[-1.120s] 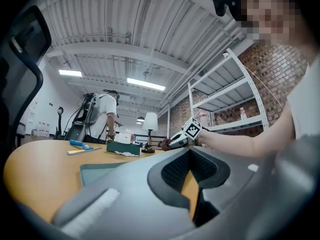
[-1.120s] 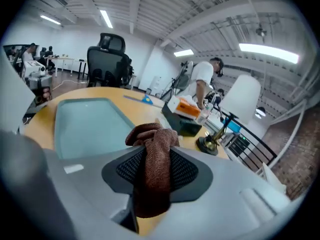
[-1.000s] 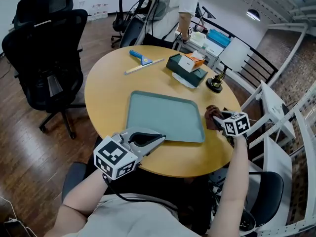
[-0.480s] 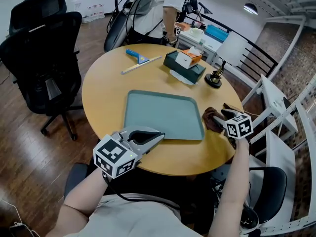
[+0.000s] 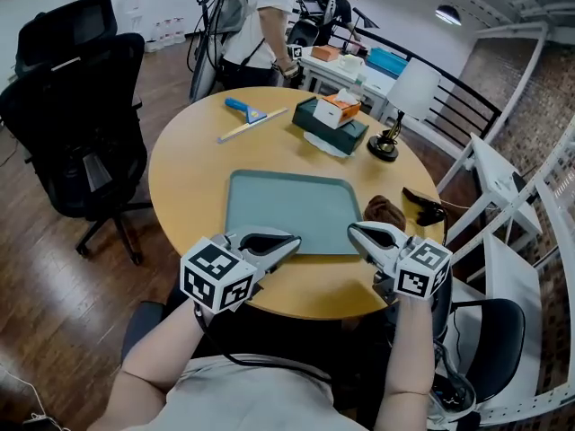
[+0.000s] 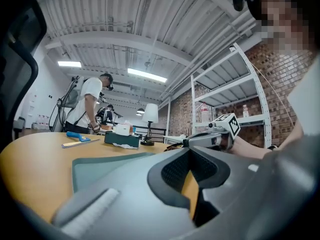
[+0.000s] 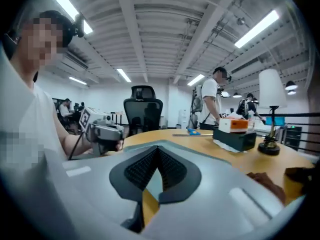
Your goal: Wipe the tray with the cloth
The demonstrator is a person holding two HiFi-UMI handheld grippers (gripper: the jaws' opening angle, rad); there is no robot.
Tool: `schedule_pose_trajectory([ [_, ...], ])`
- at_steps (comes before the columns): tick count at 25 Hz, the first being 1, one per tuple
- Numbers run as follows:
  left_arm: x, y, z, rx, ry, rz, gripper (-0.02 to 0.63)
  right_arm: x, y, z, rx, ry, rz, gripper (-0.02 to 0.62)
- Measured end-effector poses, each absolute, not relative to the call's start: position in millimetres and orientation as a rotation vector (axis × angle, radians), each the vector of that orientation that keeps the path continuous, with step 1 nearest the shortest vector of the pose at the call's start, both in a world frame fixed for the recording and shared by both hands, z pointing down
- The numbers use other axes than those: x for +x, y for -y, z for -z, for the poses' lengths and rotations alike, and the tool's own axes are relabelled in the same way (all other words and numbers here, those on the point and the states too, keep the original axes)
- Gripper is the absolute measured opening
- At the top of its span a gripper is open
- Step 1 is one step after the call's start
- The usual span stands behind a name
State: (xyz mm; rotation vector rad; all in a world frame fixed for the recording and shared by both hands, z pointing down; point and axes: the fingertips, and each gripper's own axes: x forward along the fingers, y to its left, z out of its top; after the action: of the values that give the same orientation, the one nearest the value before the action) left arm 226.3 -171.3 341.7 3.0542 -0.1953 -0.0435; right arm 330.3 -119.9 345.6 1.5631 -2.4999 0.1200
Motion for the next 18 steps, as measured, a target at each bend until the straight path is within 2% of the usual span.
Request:
schedule_pose_trajectory([
  [5, 231, 168, -345, 3.041, 0.179, 0.024, 0.321, 293, 121, -360, 1.47, 2.556, -0.096, 0.0],
  [18, 230, 162, -334, 3.084, 0.148, 0.057, 0.321, 288, 119, -352, 1.534, 2.573, -0.027, 0.0],
])
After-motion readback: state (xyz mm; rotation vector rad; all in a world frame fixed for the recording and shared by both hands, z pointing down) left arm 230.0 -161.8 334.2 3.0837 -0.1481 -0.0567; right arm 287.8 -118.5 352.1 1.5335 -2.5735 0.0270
